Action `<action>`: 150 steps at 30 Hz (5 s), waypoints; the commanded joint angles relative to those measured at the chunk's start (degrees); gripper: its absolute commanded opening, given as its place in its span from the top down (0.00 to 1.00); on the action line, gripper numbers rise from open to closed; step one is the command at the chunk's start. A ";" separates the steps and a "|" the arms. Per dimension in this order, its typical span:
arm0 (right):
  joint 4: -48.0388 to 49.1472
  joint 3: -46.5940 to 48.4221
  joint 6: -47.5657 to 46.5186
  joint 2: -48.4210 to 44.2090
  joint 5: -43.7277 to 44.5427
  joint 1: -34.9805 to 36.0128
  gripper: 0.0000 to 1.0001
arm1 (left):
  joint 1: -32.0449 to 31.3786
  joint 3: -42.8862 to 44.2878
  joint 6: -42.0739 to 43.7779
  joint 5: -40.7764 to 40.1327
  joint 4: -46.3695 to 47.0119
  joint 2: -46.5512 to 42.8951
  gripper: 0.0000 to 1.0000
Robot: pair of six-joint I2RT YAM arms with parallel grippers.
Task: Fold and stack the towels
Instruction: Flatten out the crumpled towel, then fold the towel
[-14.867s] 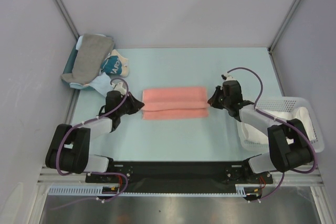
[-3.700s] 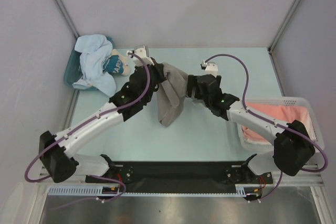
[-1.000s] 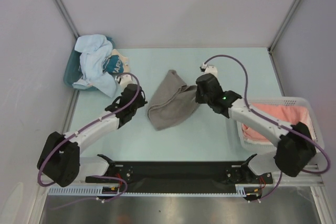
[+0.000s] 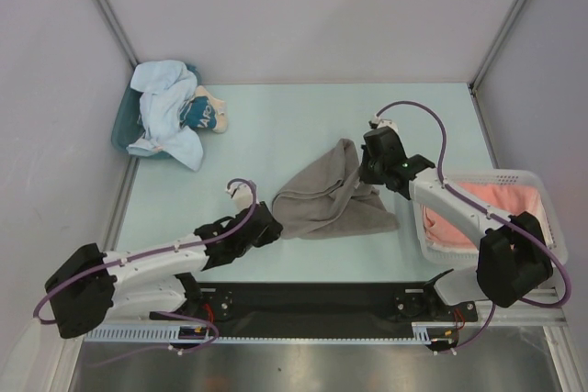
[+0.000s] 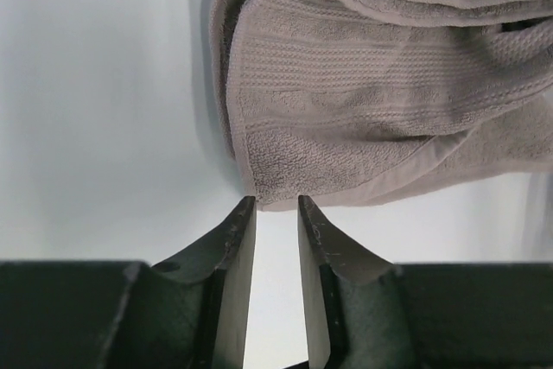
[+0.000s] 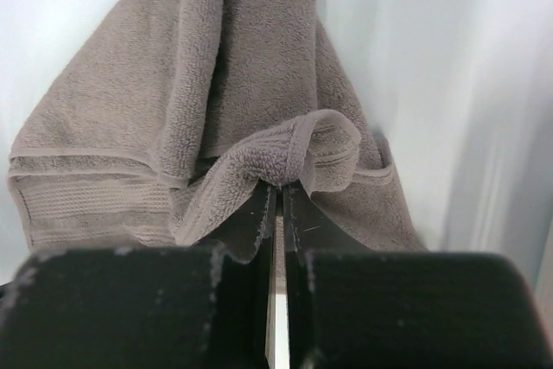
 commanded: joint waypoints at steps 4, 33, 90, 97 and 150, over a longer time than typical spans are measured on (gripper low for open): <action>1.40 -0.65 -0.19 -1.78 -0.15 -0.33 1.00 | -0.19 -2.00 -5.08 -1.07 6.94 3.10 0.65; 1.67 -2.15 -0.54 -3.72 -1.11 -1.92 1.00 | -0.37 -2.27 -5.70 2.27 13.81 11.81 0.87; -3.35 64.38 -11.17 -17.78 -28.54 -4.20 1.00 | -0.02 93.44 55.04 14.39 -16.52 -0.68 1.00; 1.75 63.78 -10.74 -19.63 -28.98 -4.11 1.00 | -0.10 95.73 55.91 19.31 -13.18 -0.94 1.00; 14.60 50.69 8.08 39.98 -42.69 -25.21 1.00 | 48.50 65.45 27.53 49.11 22.24 52.07 1.00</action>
